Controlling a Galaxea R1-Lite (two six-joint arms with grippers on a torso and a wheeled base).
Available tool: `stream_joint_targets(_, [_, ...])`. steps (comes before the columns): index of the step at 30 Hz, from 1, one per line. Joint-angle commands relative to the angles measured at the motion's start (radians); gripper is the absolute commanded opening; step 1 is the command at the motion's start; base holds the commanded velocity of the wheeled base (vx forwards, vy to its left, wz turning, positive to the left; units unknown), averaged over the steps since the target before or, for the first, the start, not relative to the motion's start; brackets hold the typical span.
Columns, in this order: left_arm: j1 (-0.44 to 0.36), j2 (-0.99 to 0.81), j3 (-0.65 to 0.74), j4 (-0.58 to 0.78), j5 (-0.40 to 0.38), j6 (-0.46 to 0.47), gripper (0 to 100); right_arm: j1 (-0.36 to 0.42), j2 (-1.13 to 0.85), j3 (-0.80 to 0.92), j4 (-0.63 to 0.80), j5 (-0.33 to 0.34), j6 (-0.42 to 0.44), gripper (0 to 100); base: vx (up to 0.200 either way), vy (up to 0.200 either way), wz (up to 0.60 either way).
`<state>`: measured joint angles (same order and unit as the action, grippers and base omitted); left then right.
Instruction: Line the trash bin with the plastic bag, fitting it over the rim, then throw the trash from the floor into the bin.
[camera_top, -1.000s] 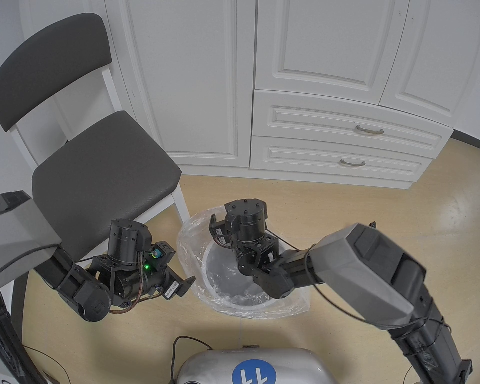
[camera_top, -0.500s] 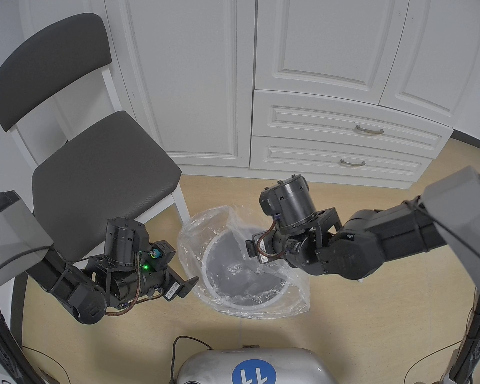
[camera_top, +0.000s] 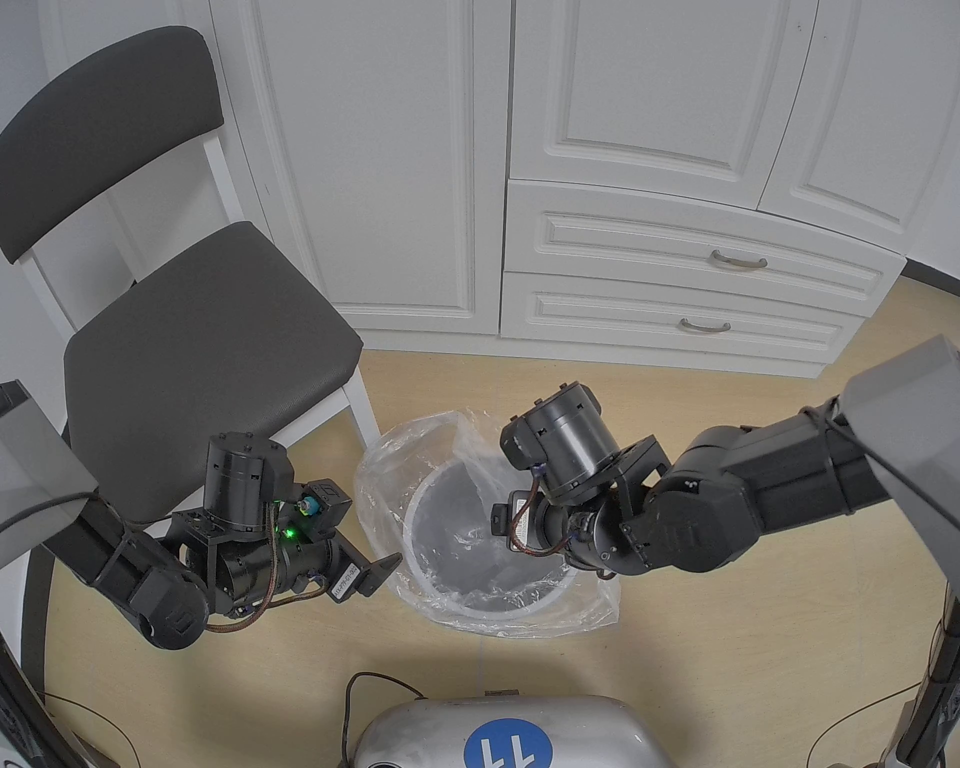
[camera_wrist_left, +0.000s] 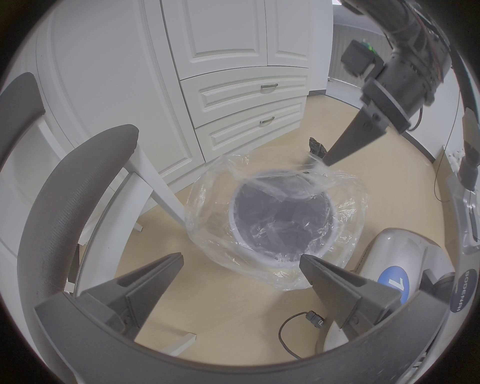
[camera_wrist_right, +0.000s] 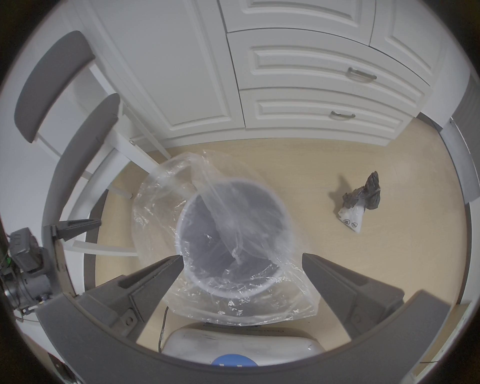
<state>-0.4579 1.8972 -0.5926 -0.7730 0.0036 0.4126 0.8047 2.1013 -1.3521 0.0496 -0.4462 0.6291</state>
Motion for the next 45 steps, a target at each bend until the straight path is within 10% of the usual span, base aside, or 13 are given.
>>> stream_joint_targets(1, [0.001,0.003,-0.004,-0.002,0.003,0.002,100,-0.024,0.091,0.024,-0.119,0.006,0.026,100,0.0,0.0,0.0])
stream_joint_targets(8, [-0.001,0.002,-0.006,-0.002,0.006,0.005,100,-0.07,0.102,0.125,-0.405,0.014,0.012,100,0.0,0.0,0.0])
stream_joint_targets(26, [-0.004,0.011,-0.01,-0.002,0.007,0.009,100,-0.111,0.128,0.14,-0.433,0.11,0.06,100,0.0,0.0,0.0])
stream_joint_targets(45, [-0.005,0.049,-0.009,-0.066,0.012,0.009,100,-0.242,0.301,0.085,-0.706,0.014,0.0,100,0.0,0.0,0.0])
